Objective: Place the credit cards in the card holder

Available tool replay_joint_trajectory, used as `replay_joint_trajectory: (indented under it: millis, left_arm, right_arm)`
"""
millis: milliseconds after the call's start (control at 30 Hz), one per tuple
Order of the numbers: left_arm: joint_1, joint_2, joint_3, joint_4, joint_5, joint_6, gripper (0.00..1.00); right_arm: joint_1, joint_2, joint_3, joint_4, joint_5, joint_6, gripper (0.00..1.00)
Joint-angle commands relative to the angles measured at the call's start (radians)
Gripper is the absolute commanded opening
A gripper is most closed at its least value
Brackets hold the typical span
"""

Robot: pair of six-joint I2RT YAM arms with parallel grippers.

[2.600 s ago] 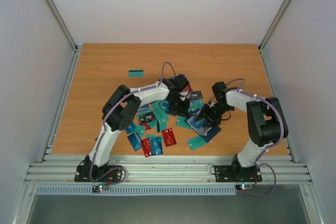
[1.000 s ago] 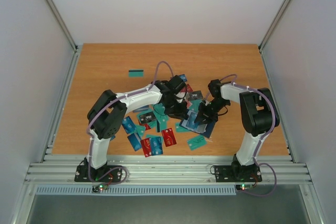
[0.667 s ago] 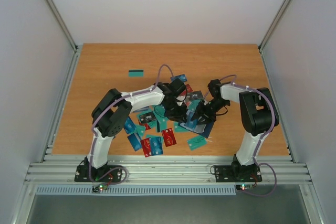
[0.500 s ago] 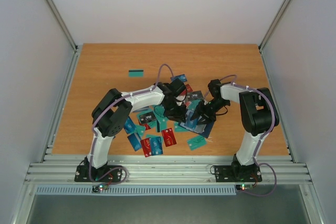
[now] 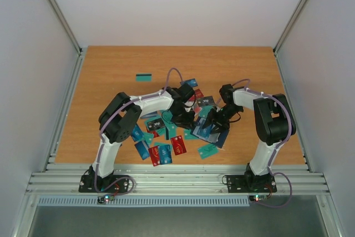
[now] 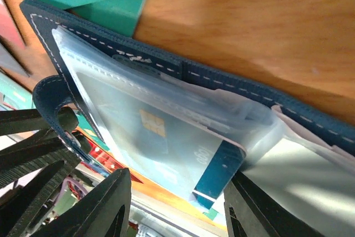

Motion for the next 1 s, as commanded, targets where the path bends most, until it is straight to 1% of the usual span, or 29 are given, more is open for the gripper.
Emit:
replay_joint_trajectory:
  millis: [0, 333, 533, 733, 967]
  left_arm:
    - [0.005, 0.023, -0.007, 0.041, 0.048, 0.004, 0.21]
    - [0.004, 0.025, -0.049, 0.077, 0.113, -0.002, 0.11]
    - [0.002, 0.023, -0.075, 0.114, 0.143, -0.013, 0.10]
    - [-0.003, 0.018, -0.094, 0.144, 0.161, -0.033, 0.10]
    - [-0.019, 0.012, -0.096, 0.154, 0.172, -0.044, 0.09]
  right_arm:
    - [0.017, -0.027, -0.002, -0.049, 0.068, 0.058, 0.48]
    - [0.060, -0.035, 0.040, -0.097, 0.111, 0.108, 0.49]
    - [0.086, -0.037, 0.050, -0.118, 0.141, 0.158, 0.54]
    - [0.120, 0.004, 0.092, -0.132, 0.149, 0.200, 0.55]
    - [0.130, 0.041, 0.154, -0.160, 0.163, 0.240, 0.59]
